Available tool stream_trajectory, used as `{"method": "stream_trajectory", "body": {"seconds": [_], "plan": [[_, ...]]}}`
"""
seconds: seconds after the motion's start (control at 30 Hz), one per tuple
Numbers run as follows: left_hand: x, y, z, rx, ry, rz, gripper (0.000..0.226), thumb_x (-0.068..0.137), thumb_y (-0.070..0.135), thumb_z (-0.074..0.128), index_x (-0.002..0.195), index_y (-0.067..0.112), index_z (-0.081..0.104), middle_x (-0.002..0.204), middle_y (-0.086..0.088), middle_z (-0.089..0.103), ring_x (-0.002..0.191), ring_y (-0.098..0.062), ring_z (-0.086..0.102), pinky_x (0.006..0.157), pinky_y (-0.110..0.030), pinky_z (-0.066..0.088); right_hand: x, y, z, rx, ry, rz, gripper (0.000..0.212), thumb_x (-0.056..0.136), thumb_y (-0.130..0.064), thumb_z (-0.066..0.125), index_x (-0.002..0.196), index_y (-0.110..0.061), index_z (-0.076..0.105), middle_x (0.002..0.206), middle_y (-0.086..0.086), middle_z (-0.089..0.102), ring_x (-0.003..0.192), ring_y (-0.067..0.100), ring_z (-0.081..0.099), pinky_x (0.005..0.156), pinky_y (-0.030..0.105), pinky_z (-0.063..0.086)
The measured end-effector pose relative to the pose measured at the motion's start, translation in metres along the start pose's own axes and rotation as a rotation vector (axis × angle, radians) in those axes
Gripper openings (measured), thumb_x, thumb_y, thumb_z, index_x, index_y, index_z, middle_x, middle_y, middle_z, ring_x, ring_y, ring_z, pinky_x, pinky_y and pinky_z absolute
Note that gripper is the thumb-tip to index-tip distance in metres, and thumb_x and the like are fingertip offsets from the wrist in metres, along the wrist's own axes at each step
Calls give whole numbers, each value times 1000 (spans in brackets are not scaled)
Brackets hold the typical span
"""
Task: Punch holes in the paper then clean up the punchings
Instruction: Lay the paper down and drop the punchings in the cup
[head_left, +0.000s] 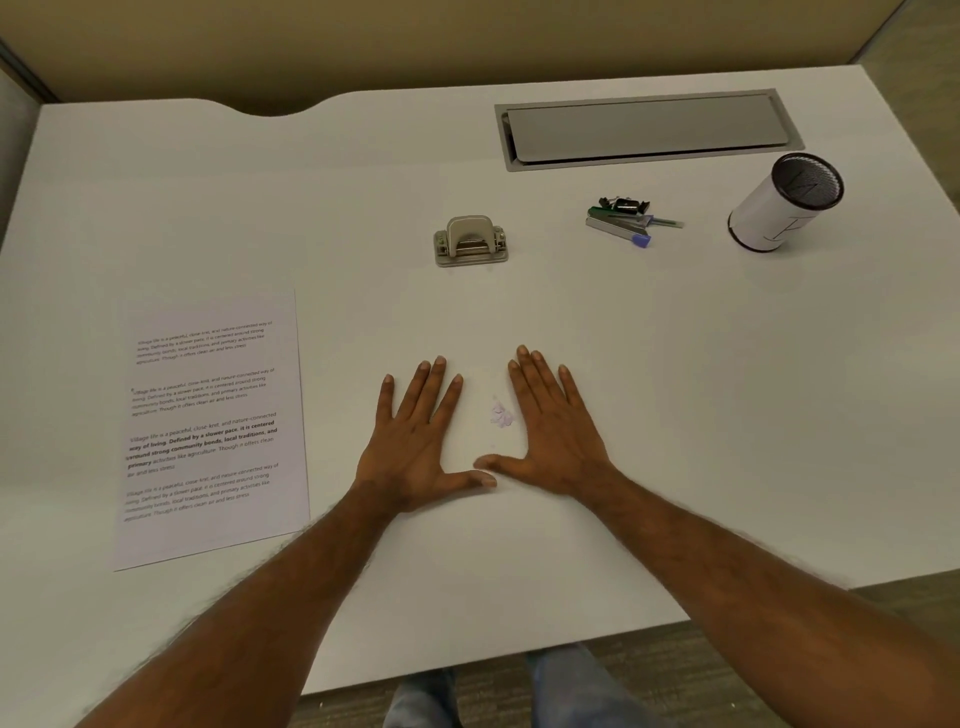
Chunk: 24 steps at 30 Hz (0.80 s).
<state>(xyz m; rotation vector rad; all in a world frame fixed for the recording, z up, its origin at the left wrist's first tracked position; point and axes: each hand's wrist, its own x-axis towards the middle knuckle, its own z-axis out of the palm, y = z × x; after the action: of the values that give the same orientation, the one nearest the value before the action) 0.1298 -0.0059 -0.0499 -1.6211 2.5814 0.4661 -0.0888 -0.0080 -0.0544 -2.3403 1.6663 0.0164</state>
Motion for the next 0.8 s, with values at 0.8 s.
{"method": "stream_trajectory", "body": {"seconds": [0.8], "plan": [[7, -1, -1, -71, 94, -28, 113, 73, 94, 21, 157, 19, 13, 166, -7, 0, 153, -21, -5, 121, -56, -1, 65, 33, -9, 72, 95, 70, 83, 87, -71, 34, 151, -20, 22, 163, 4, 8, 150, 19, 3, 119, 41, 7]]}}
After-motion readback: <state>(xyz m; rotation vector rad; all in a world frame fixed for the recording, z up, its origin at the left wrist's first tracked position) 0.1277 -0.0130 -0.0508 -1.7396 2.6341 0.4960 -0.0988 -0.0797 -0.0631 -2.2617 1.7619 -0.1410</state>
